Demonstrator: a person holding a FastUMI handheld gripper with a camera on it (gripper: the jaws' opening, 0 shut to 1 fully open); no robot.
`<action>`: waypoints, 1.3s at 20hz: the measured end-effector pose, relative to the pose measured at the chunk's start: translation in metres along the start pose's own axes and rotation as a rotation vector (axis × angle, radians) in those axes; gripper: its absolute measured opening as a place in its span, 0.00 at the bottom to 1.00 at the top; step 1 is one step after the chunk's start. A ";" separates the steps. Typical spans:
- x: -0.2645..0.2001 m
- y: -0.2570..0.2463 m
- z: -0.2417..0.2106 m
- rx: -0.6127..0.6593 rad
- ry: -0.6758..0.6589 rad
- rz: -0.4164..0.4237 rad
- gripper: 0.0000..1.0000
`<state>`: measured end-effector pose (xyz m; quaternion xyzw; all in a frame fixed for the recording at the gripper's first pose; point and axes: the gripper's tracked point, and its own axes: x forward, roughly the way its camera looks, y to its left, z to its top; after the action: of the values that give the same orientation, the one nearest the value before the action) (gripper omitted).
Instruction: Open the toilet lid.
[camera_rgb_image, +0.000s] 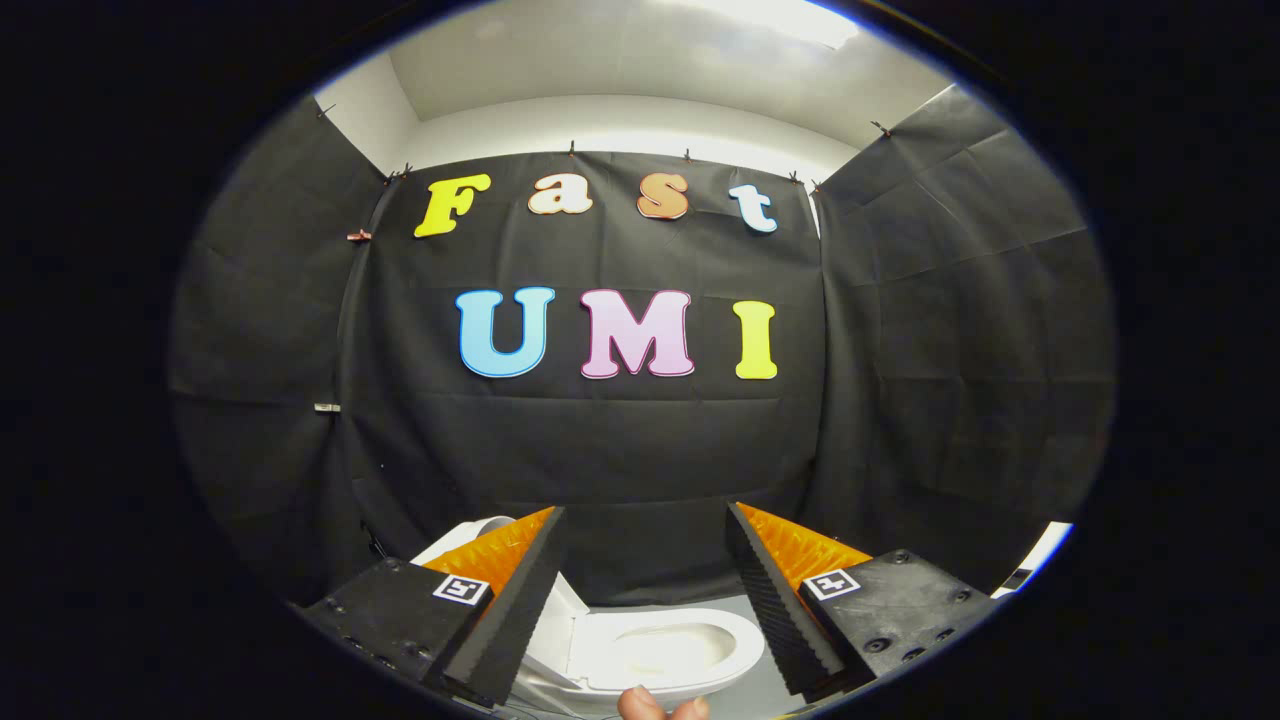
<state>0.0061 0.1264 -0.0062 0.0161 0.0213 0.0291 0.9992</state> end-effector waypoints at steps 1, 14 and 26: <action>0.000 0.000 0.001 -0.008 -0.004 -0.002 0.98; 0.000 0.008 -0.003 -0.026 0.004 0.002 0.98; 0.003 0.004 -0.008 -0.029 0.016 -0.019 0.98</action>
<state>0.0090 0.1312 -0.0146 0.0014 0.0289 0.0203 0.9994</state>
